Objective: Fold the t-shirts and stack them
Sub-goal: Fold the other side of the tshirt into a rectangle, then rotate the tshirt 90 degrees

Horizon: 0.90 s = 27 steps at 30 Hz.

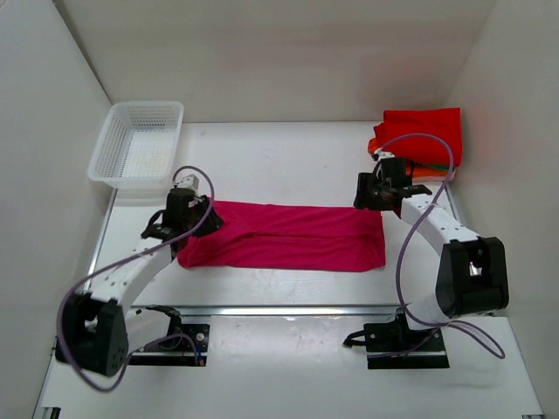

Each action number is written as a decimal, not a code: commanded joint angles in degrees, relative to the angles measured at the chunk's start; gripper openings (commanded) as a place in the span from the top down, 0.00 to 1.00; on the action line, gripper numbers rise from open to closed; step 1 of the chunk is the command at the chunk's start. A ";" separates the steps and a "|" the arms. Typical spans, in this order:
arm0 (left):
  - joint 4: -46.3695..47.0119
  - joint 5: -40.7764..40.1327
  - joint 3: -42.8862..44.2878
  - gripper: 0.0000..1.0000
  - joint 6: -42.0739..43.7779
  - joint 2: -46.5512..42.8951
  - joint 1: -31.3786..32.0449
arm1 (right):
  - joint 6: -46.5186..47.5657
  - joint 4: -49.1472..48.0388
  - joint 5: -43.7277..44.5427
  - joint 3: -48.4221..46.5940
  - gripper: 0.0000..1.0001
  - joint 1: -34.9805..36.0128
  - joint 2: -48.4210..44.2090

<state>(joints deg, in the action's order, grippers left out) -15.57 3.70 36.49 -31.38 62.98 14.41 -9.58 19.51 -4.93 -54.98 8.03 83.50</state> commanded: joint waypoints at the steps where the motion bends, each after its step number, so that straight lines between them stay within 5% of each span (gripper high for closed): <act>1: 5.37 -2.29 0.42 0.60 -4.65 10.11 2.55 | 0.97 -2.72 -1.30 -1.71 0.51 0.14 6.38; 7: -0.67 -3.18 15.24 0.62 -4.49 32.34 4.57 | -3.06 4.74 -1.22 -1.71 0.51 1.98 12.22; 12: -3.14 -0.10 31.34 0.65 -3.69 46.94 3.61 | -13.33 1.34 -2.37 14.43 0.51 11.89 3.52; 19: -19.20 -0.19 70.96 0.68 3.50 69.86 3.60 | -31.88 -9.82 -4.29 27.54 0.53 28.25 -6.34; 24: -34.77 1.91 114.84 0.69 4.75 94.81 4.13 | -35.68 -16.77 -4.12 30.02 0.52 31.69 -6.69; 27: -36.90 3.93 121.82 0.68 3.52 100.05 3.69 | -35.07 -18.54 -6.58 29.32 0.50 32.65 -3.89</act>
<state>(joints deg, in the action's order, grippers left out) -42.09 5.61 153.45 -28.51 160.46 18.15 -42.00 -0.82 -9.63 -27.83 38.89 75.57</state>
